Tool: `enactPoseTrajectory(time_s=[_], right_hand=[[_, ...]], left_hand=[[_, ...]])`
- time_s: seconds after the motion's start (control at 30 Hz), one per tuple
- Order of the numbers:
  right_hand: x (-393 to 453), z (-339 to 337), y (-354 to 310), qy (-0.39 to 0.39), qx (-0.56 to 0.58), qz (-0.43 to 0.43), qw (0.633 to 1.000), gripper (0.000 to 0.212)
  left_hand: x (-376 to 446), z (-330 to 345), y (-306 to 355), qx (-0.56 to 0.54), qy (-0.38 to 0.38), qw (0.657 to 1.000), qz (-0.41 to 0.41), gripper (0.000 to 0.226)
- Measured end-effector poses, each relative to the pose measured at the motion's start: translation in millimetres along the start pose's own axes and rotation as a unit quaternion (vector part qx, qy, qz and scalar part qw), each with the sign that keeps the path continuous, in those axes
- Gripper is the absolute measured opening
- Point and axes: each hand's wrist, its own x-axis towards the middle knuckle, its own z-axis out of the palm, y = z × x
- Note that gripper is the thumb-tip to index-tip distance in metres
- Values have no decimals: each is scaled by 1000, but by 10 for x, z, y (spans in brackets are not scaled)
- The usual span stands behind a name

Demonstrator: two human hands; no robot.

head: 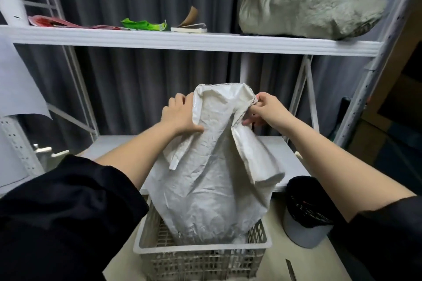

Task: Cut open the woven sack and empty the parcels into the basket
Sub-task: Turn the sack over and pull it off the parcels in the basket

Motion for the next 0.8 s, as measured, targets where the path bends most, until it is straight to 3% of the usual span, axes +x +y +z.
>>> enactPoseTrajectory(time_s=[0.1,0.17,0.23,0.3,0.37,0.43,0.5,0.53,0.6,0.67,0.7,0.8], right_hand=[[60,-32,43,19,-124,-65,990,24],[48,4,61,1,-128,-69,989,30],[16,74,96,-16,-62,-19,998,35],[-2,151,180,-78,18,68,994,65],[7,253,253,-138,20,98,985,79],[31,385,265,-153,10,61,986,54],[46,489,258,-77,-60,5,995,10],[55,516,258,-20,-135,-19,990,5],[60,518,280,66,-252,-49,964,10],[17,468,301,66,-305,-93,945,8],[-14,450,310,64,-362,-154,917,10],[17,467,449,88,-512,-394,759,20]], left_hand=[[39,141,22,-28,5,999,17,95],[48,232,31,-86,-20,996,23,82],[49,288,65,-156,-34,987,17,63],[33,318,105,-195,-27,980,6,48],[7,325,133,-222,-36,974,0,40],[-2,309,115,-251,-71,965,20,34],[-14,238,114,-294,-79,951,51,18],[30,220,85,-324,-65,942,52,13],[100,142,18,-400,-67,914,2,24],[68,71,-4,-410,-82,908,15,21],[25,65,-14,-394,-87,914,32,27],[-100,138,-78,-298,-111,947,48,81]])
